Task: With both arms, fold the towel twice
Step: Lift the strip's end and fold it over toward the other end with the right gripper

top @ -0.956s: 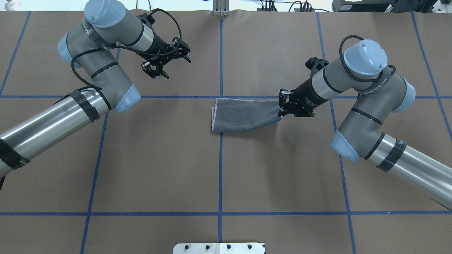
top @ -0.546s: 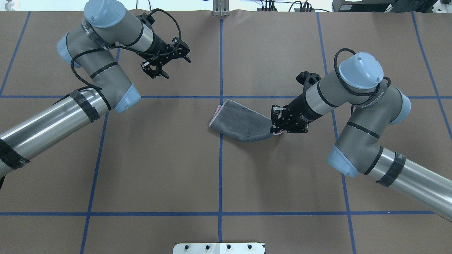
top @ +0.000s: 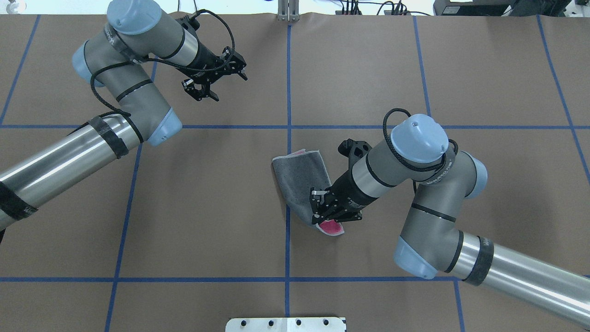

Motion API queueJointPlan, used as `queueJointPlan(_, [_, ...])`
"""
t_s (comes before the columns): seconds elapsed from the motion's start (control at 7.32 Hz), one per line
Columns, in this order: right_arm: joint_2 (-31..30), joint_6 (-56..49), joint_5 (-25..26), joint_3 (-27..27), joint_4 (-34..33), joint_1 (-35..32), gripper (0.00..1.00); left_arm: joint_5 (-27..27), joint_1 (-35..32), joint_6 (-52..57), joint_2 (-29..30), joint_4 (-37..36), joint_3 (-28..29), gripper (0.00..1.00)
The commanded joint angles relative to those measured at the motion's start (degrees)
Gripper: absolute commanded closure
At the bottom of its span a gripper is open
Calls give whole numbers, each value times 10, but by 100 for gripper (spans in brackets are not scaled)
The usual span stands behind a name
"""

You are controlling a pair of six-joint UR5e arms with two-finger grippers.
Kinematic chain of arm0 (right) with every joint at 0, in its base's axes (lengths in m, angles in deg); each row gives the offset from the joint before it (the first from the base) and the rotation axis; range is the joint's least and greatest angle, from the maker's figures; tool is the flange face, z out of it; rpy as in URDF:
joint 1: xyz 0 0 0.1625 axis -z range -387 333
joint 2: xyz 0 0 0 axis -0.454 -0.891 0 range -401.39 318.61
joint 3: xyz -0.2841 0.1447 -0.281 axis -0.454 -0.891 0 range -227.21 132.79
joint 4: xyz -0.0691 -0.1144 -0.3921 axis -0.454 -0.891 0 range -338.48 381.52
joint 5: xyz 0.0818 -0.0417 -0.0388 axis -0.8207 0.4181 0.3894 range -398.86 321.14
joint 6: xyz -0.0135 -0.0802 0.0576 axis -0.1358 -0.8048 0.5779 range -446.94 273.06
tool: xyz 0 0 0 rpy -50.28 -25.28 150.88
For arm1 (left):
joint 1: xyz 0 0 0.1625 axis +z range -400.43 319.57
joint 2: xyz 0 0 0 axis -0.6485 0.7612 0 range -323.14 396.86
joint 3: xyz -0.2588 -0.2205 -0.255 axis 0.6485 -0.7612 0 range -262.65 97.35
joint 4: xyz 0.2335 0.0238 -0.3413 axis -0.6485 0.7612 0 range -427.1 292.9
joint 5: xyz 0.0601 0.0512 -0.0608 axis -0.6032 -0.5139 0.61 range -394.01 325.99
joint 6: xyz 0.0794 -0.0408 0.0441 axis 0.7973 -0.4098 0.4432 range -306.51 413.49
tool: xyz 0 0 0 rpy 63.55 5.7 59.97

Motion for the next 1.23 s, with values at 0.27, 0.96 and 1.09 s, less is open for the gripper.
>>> queueJointPlan(0.27, [30, 7, 40, -13, -3, 45, 95, 0, 0, 0, -5, 1, -1, 0])
queueJointPlan(0.96, [78, 78, 66, -35, 0, 20, 0, 0, 0, 18, -4, 0, -1, 0])
queueJointPlan(1.09, [74, 77, 53, -33, -1, -8, 0, 0, 1, 18, -4, 1, -3, 0])
